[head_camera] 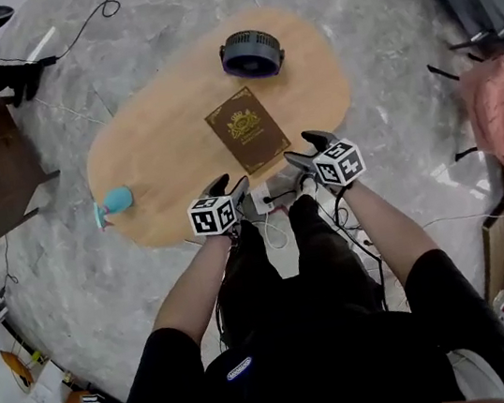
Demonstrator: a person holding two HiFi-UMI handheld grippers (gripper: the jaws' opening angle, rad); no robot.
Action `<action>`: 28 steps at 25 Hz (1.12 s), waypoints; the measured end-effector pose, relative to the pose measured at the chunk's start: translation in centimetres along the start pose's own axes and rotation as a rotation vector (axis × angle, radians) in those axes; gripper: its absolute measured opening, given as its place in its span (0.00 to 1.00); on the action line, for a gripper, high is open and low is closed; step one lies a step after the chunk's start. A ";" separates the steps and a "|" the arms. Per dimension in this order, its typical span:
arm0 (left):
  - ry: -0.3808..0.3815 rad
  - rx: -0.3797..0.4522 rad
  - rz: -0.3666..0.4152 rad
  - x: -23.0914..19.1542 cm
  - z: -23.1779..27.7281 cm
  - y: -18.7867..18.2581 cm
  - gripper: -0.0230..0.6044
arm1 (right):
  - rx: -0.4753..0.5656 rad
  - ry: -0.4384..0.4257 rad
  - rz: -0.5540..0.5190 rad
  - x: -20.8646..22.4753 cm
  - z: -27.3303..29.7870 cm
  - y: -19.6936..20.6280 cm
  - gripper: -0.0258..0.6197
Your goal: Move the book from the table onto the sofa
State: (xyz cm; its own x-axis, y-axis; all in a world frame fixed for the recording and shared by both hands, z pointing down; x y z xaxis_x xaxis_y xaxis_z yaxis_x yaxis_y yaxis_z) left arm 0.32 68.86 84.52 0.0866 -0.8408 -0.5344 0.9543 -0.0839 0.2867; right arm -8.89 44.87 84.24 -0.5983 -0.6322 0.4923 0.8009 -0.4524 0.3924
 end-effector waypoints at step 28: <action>0.318 0.217 -0.239 0.0 -1.3 -2.0 0.40 | 0.183 0.047 -0.062 -5.9 -1.0 -2.6 0.44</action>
State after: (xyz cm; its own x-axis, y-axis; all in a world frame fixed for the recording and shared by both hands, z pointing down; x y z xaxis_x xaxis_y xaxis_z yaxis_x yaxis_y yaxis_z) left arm -1.19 69.71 82.92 -0.0133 -0.5810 -0.8138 0.8792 -0.3945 0.2673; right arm -7.42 49.14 79.50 -0.6411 -0.6373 0.4276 0.7419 -0.3720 0.5579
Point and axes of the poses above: the fingertips, and each gripper's own axes: z forward along the fingers, x to its right, y out of its underside, the point moved 7 cm from there along -z, backward along the fingers, and after that the axes turned 9 degrees about -x, right-handed, at the moved point
